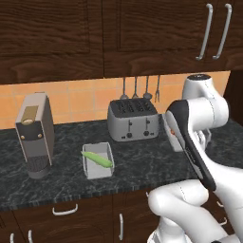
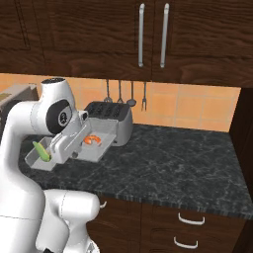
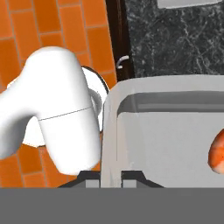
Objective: Take the meat container that has the shrimp and place it on the second highest rack of the freezer. Then take the vegetable container that has the garlic and corn and place it on the highest rack of the freezer.
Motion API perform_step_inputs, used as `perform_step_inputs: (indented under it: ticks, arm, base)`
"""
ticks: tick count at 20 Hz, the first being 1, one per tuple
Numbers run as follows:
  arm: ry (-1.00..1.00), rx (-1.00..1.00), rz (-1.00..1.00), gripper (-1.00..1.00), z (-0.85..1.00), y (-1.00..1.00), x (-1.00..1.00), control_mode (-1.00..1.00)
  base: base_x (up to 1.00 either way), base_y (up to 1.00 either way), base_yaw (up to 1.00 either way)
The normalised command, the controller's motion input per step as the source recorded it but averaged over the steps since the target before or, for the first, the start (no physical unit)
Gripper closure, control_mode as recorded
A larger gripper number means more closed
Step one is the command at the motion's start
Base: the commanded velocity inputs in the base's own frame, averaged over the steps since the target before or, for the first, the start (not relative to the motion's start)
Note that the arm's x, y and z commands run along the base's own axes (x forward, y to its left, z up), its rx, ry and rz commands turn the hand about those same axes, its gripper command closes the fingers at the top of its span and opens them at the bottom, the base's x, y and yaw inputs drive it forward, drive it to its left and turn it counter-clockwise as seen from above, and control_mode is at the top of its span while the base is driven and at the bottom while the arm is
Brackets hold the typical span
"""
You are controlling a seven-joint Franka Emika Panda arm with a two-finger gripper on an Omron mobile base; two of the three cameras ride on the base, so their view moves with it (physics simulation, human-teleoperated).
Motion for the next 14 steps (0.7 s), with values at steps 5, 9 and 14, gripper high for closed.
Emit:
perform_step_inputs:
  ticks: [5, 9, 14]
  arm:
    - [0.0, 0.0, 0.15, 1.0, 0.0, 0.0, -0.2, -1.0]
    - [0.0, 0.02, 0.01, 1.0, 0.0, 0.0, -0.16, -1.0]
    - [0.0, 0.05, 0.0, 1.0, 0.02, 0.0, -0.07, -1.0]
  base:
    - [0.0, 0.0, 0.0]
    - [0.0, 0.0, 0.0]
    - [0.0, 0.0, 0.0]
